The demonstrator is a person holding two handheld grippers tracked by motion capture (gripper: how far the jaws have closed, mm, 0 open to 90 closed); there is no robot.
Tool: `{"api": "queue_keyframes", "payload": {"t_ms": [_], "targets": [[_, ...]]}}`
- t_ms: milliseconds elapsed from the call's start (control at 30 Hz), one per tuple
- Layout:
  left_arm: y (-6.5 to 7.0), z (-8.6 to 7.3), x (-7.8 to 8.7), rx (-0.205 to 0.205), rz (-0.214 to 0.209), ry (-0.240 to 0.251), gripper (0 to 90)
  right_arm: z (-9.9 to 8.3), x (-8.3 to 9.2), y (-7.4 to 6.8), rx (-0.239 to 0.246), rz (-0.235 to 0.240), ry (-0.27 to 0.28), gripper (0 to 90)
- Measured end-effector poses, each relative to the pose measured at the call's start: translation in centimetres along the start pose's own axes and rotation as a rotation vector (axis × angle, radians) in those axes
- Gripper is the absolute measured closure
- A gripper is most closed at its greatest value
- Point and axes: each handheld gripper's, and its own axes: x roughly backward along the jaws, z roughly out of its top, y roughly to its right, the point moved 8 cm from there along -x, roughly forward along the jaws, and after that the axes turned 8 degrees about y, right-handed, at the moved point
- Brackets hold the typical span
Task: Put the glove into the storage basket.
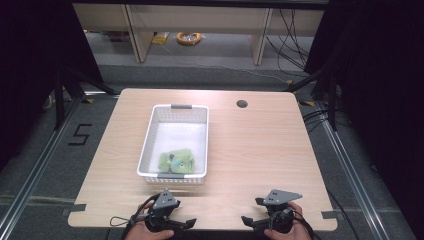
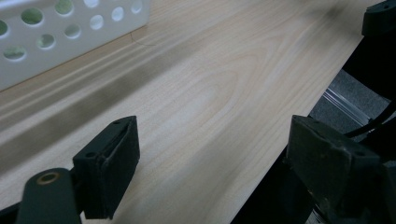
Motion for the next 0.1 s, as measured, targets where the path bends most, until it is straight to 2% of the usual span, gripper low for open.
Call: {"api": "queue_keyframes", "payload": {"t_ms": [67, 100], "targets": [[-0.18, -0.07, 0.10, 0.004, 0.006, -0.013, 17.1, -0.05, -0.01, 0.04, -0.004, 0.025, -0.005, 17.9], [-0.27, 0.01, 0.06, -0.005, 0.007, -0.005, 17.1, -0.03, -0.03, 0.22, -0.001, 0.007, 0.000, 17.9]]}}
